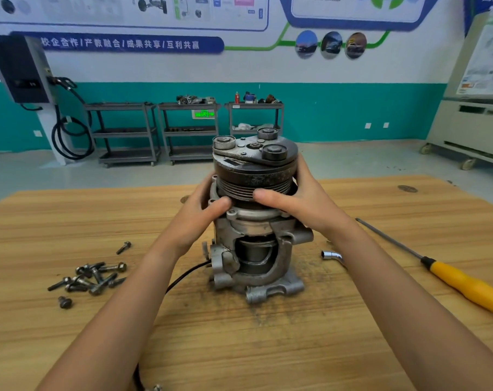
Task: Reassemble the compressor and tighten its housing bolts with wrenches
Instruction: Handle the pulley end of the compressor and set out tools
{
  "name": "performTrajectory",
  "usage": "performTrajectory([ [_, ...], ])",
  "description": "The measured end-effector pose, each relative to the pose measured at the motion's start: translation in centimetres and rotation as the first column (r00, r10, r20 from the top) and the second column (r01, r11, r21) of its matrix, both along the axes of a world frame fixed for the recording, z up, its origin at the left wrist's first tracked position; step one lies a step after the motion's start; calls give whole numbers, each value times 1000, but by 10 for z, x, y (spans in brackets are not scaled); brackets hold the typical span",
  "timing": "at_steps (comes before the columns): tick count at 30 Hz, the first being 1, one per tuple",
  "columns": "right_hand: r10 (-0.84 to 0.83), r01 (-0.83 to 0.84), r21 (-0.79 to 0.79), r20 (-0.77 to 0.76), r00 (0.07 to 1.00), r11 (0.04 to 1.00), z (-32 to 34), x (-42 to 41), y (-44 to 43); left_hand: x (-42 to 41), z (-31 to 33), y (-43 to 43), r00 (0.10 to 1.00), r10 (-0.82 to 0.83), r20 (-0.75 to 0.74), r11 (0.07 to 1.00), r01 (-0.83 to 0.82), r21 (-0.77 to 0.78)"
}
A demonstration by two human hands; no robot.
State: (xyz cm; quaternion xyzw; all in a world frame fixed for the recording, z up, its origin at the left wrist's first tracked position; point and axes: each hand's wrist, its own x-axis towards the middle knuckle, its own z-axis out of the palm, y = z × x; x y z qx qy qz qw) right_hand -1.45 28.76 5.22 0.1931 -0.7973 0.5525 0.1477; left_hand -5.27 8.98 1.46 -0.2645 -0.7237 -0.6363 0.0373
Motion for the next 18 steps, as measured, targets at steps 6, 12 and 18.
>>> performTrajectory([
  [6,189,-221,143,206,960,965,-14,10,27,-3,-8,-2,998,-3,59,999,0,48],
  [12,193,-236,185,225,955,954,-16,4,30,-9,-11,-5,999,3,46,997,-6,78],
  [18,110,-135,98,222,969,986,-20,8,31,-8,-13,0,998,5,66,985,-16,174],
])
